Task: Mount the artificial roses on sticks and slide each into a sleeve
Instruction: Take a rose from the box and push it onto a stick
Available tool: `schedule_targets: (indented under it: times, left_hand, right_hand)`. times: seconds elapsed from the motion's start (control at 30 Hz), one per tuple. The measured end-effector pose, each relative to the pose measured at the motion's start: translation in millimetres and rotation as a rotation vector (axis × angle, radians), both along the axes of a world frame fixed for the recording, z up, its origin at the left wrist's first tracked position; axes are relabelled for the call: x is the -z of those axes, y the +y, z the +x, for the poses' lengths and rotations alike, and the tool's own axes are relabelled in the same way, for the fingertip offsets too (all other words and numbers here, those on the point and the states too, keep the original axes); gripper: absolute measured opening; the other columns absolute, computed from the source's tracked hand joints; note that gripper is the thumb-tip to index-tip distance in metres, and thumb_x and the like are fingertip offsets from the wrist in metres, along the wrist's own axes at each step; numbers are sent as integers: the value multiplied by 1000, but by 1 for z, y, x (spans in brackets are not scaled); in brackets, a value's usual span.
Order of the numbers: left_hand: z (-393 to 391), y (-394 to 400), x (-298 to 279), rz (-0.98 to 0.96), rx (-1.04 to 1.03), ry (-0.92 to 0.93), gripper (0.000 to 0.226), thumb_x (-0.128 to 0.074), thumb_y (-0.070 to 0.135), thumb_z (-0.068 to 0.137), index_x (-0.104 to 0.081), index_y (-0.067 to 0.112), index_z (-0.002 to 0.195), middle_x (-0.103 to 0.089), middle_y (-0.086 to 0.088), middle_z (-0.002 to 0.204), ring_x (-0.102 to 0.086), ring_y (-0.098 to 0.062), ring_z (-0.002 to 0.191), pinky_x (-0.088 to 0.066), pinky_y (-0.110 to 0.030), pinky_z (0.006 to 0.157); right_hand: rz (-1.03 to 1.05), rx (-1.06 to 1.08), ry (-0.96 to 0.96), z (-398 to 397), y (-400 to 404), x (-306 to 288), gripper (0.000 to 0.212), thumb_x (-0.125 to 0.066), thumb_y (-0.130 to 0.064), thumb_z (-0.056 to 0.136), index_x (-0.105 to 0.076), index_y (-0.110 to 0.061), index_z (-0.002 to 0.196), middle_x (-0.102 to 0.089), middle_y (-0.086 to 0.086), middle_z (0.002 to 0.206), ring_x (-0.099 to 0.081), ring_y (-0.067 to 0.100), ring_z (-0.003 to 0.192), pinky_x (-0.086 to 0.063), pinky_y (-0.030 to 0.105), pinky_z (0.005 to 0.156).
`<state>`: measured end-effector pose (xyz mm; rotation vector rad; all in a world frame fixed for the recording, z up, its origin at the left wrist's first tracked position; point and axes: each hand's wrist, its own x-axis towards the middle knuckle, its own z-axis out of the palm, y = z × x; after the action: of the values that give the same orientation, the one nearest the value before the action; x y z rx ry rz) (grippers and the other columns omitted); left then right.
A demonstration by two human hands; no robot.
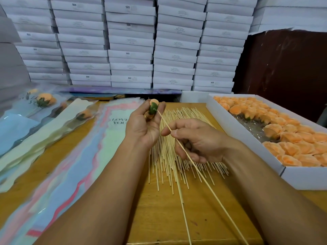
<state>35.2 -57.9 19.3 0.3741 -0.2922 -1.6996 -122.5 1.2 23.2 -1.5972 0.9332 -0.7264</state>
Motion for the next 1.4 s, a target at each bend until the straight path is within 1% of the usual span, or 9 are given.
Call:
schedule_targets:
  times: [0.13, 0.3, 0.5, 0.67, 0.83, 0.97, 1.2, 1.4]
  left_hand:
    - [0, 2, -1, -11, 11, 0, 19, -59, 2, 98, -54, -6, 115, -57, -24, 113, -69, -35, 93, -61, -36, 74]
    - [-1, 4, -2, -19, 5, -15, 19, -59, 2, 97, -55, -6, 115, -57, -25, 110, -67, -38, 101, -60, -38, 77]
    - [-1, 3, 0, -16, -4, -28, 29, -59, 2, 98, -54, -8, 125, -56, -27, 121, -67, -39, 106, -60, -39, 79]
    - [-1, 4, -1, -17, -4, -26, 26, -60, 2, 98, -54, -7, 121, -57, -26, 116, -68, -37, 102, -61, -36, 77]
    - [-1, 4, 0, -12, -6, -16, 38, -60, 2, 97, -51, -10, 132, -58, -27, 117, -69, -36, 95, -61, -35, 75]
    - [-1, 5, 0, -8, -5, -27, 37, -60, 3, 98, -52, -10, 131, -58, -27, 120, -70, -36, 97, -61, -36, 77]
    - [-1, 5, 1, -9, -11, -31, 40, -59, 2, 98, -51, -9, 135, -58, -27, 121, -70, -37, 97, -61, -36, 77]
    - [-1, 2, 3, -12, -33, -63, 34, -58, 2, 98, -55, -7, 131, -60, -25, 113, -69, -39, 104, -61, -37, 78]
  right_hand:
    - [4, -9, 12, 1, 1, 0, 21, -40, -12, 108, -58, -10, 119, -60, 13, 59, -44, 10, 33, -32, 18, 29]
    - [2, -10, 13, 1, 1, 0, 22, -41, -12, 108, -59, -11, 120, -60, 12, 58, -44, 10, 33, -32, 17, 29]
    - [-1, -22, 8, 0, 1, 0, 21, -42, -14, 108, -60, -12, 119, -59, 12, 58, -44, 10, 34, -31, 17, 30]
    - [5, -26, 13, -1, 0, 0, 22, -42, -13, 108, -60, -12, 119, -60, 13, 59, -44, 11, 34, -32, 17, 30]
    - [13, -39, 16, -1, 1, 0, 22, -42, -13, 108, -60, -11, 121, -60, 13, 59, -45, 10, 34, -32, 17, 30]
    - [8, -32, 18, -1, 2, -1, 22, -42, -13, 108, -59, -10, 121, -60, 13, 59, -44, 11, 34, -32, 18, 30]
    - [4, -20, 15, 0, 2, 0, 22, -41, -12, 108, -60, -10, 120, -59, 14, 59, -44, 11, 33, -31, 17, 29]
    - [16, -20, 10, 1, 2, 0, 22, -40, -10, 108, -58, -9, 120, -59, 12, 57, -44, 10, 32, -31, 17, 29]
